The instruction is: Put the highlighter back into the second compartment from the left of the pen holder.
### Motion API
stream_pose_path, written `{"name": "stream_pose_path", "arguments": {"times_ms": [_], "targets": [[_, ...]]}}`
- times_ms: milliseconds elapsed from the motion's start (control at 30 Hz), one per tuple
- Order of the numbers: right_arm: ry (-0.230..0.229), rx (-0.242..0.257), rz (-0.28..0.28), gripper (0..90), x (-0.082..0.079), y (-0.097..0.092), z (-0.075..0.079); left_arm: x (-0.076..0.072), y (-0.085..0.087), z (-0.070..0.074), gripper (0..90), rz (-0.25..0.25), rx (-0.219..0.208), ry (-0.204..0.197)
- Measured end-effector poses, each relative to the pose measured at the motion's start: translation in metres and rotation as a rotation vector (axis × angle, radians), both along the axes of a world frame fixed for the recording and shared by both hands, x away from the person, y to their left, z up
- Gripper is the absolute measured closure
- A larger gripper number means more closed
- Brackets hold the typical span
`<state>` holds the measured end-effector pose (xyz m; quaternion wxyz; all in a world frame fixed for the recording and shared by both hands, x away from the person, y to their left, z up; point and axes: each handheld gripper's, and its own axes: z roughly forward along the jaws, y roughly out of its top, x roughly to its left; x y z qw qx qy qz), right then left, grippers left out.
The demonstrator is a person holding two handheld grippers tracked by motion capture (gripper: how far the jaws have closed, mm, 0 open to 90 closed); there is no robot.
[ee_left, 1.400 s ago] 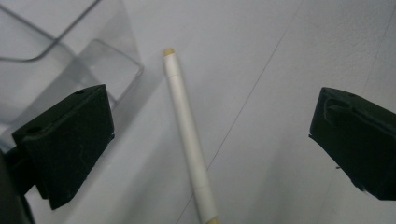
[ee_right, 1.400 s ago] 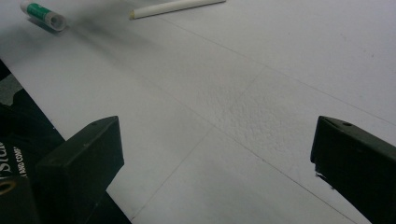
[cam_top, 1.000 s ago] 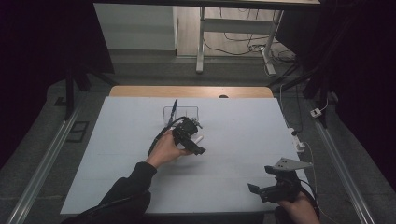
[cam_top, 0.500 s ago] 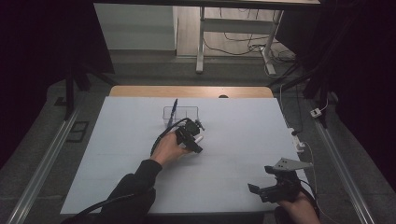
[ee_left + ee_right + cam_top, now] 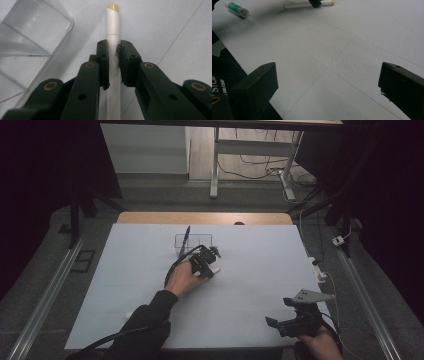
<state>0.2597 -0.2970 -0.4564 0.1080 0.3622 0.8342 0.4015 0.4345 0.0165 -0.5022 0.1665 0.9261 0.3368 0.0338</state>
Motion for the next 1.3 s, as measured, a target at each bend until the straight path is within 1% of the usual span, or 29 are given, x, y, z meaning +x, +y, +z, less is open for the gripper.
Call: {"name": "stream_pose_path", "arguments": {"times_ms": [133, 167, 200, 300, 433, 500, 533, 600, 633, 800, 867, 1000, 1300], "targets": [[-0.002, 0.001, 0.001, 2.1, 0.0, 0.0, 0.0, -0.001, 0.0, 0.0, 78.8, -0.005, 0.0, -0.004], [-0.001, 0.001, 0.0, 2.1, 0.0, 0.0, 0.0, -0.001, 0.001, 0.0, 78.8, -0.01, -0.007, -0.008], [-0.001, 0.001, 0.0, 2.1, 0.0, 0.0, 0.0, -0.002, 0.002, 0.001, 78.9, -0.004, -0.017, -0.012], [-0.002, 0.002, 0.0, 2.1, 0.0, 0.0, 0.0, -0.002, 0.007, 0.005, 78.9, -0.003, -0.066, -0.029], [-0.002, 0.002, 0.0, 2.1, 0.0, 0.0, 0.0, -0.004, 0.011, 0.016, 78.9, -0.016, -0.132, -0.063], [-0.001, 0.002, -0.001, 2.1, 0.0, 0.0, 0.0, -0.005, 0.012, 0.022, 78.9, -0.023, -0.165, -0.073], [-0.001, 0.002, -0.001, 2.1, 0.0, 0.0, 0.0, -0.006, 0.013, 0.024, 78.9, -0.027, -0.181, -0.087], [-0.002, 0.001, 0.001, 2.1, 0.0, 0.0, 0.0, -0.008, 0.014, 0.029, 78.8, -0.04, -0.208, -0.1], [-0.003, 0.0, 0.001, 2.1, 0.0, 0.0, 0.0, -0.01, 0.014, 0.03, 78.9, -0.038, -0.229, -0.114], [-0.002, 0.0, 0.0, 2.1, 0.0, 0.0, 0.0, -0.014, 0.019, 0.04, 78.8, -0.05, -0.263, -0.16], [-0.002, 0.001, -0.001, 2.1, 0.0, 0.0, 0.0, -0.015, 0.021, 0.045, 78.8, -0.045, -0.278, -0.184], [-0.003, 0.0, 0.0, 2.1, 0.0, 0.0, 0.0, -0.016, 0.029, 0.055, 78.8, -0.027, -0.322, -0.23], [-0.002, 0.0, -0.001, 2.1, 0.0, 0.0, 0.0, -0.013, 0.05, 0.079, 78.8, 0.011, -0.416, -0.309]]}}
